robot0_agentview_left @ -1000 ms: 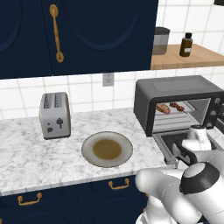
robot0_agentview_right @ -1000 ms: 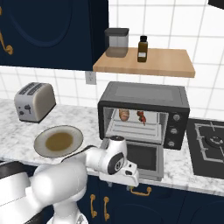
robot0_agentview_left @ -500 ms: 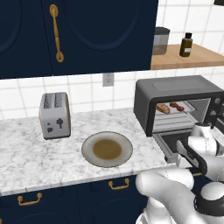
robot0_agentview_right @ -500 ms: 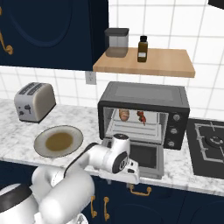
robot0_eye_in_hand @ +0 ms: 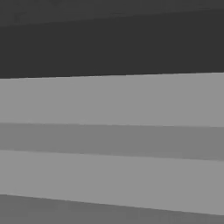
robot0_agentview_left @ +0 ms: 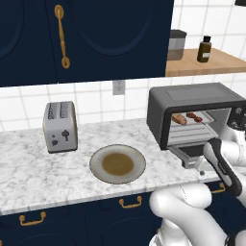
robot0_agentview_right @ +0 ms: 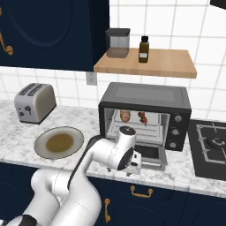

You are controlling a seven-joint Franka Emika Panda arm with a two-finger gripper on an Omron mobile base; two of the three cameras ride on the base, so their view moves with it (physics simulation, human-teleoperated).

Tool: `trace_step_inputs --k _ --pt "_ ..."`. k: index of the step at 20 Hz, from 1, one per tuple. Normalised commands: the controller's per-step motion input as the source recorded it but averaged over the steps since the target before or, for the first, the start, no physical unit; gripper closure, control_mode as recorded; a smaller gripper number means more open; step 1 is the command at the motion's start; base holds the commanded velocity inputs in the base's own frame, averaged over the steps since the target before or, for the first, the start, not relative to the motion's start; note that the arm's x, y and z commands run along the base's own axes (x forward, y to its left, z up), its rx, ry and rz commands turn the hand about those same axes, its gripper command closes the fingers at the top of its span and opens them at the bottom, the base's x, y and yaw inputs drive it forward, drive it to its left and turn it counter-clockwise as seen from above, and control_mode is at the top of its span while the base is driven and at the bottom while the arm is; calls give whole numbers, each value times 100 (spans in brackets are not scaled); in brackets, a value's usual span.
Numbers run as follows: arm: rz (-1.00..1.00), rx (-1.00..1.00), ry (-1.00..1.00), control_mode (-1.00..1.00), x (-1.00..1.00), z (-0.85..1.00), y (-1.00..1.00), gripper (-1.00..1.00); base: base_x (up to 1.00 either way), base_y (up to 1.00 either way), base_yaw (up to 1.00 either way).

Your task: Pick up the kebab skewer and baguette bread, and place them inside the toaster oven. Close the toaster oven door and start by setting the timer.

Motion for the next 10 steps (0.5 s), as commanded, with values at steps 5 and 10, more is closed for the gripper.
trace_step_inputs --k 5,10 --pt "0 -6 -35 -100 100 10 62 -100 0 0 0" --pt "0 -15 -18 -100 100 31 62 -100 0 0 0"
